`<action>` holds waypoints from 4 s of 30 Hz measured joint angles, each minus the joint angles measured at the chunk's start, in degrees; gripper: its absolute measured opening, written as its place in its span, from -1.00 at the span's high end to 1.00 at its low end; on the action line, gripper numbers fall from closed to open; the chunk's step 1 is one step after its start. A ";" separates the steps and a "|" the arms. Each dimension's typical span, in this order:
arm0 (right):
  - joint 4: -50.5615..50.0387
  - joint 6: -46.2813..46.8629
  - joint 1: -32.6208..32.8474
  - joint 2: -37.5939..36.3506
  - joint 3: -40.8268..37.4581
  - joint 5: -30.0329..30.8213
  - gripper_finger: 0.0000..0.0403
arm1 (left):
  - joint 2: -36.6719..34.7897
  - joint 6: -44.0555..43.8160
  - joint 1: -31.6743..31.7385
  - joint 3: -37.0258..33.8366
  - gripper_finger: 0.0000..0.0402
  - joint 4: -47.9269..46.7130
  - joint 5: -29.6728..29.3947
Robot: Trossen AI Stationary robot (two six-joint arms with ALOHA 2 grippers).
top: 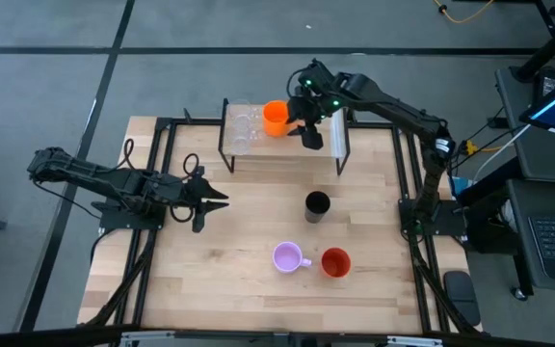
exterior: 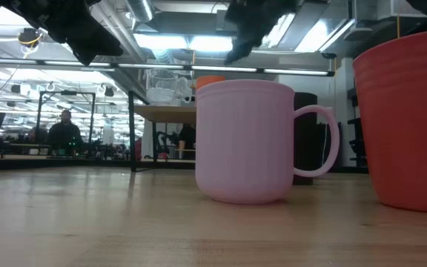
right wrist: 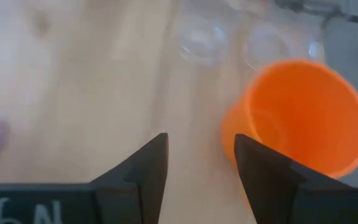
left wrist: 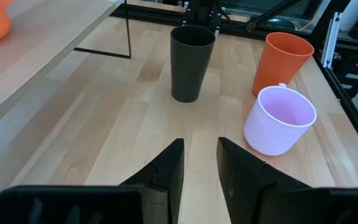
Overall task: Stack small to large cups/mugs on shelf
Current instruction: Put the pink mug on top of the shelf
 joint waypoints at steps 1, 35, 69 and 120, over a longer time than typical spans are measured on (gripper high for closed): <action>-1.73 0.68 0.51 -0.81 0.79 -0.86 0.08 | 0.00 0.00 0.02 0.00 0.56 -0.04 0.00; 5.01 21.94 36.83 -9.65 -19.04 10.35 0.08 | 0.00 -3.02 0.02 0.00 0.56 0.03 0.00; 21.28 30.75 45.24 1.64 -27.29 23.90 0.08 | 0.00 -3.09 -0.01 0.00 0.56 0.57 0.02; -6.41 14.39 41.45 8.28 10.02 19.83 0.94 | 0.00 -4.04 0.01 0.00 0.56 0.54 0.03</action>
